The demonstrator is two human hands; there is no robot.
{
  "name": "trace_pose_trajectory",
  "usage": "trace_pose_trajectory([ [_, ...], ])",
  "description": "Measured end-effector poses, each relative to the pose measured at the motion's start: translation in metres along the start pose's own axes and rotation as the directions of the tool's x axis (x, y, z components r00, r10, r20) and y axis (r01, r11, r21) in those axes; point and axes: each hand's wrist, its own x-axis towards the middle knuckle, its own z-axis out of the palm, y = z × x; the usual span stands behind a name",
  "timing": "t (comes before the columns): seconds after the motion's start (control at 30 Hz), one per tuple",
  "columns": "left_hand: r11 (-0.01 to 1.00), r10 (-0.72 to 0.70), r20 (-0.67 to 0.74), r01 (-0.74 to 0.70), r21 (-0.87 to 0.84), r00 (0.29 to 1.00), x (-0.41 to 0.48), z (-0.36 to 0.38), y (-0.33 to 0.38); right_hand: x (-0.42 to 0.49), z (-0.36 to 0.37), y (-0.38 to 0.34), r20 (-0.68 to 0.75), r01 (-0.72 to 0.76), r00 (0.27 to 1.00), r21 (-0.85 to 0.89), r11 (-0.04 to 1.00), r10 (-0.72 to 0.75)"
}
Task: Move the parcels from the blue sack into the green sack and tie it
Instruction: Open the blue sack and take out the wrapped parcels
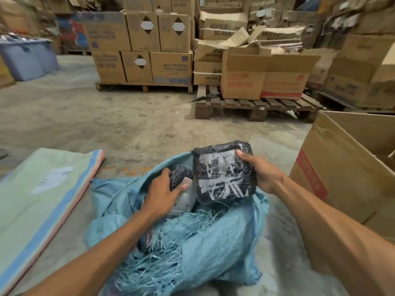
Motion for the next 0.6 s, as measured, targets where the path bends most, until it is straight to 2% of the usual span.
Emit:
trace_pose_trajectory([
  [0.1,0.99,-0.142,0.001,0.142,-0.003,0.99,0.0,-0.022,-0.008,0.005,0.011,-0.003,-0.09,0.025,0.996,0.089,0.996,-0.017],
  [0.17,0.928,-0.279,0.064,0.286,-0.237,0.958,-0.005,-0.034,-0.007,0.006,0.02,-0.004,-0.141,0.038,0.99,0.142,0.989,-0.017],
  [0.23,0.729,-0.385,0.183,0.419,-0.541,0.905,-0.011,-0.042,-0.007,0.003,0.031,-0.007,-0.189,0.055,0.982,0.191,0.98,-0.019],
  [0.3,0.537,-0.455,0.244,0.482,-0.692,0.856,-0.012,-0.044,-0.004,-0.001,0.039,-0.015,-0.241,0.088,0.97,0.258,0.962,-0.024],
  [0.33,0.492,-0.471,0.243,0.481,-0.726,0.848,-0.01,-0.043,-0.001,-0.003,0.043,-0.022,-0.265,0.109,0.964,0.273,0.956,-0.035],
  [0.47,0.448,-0.506,0.206,0.46,-0.767,0.838,0.018,-0.031,0.019,-0.008,0.052,-0.052,-0.314,0.184,0.944,0.243,0.953,-0.102],
  [0.6,0.508,-0.483,0.19,0.45,-0.735,0.855,0.056,-0.027,0.042,-0.014,0.05,-0.059,-0.344,0.224,0.93,0.251,0.942,-0.129],
])
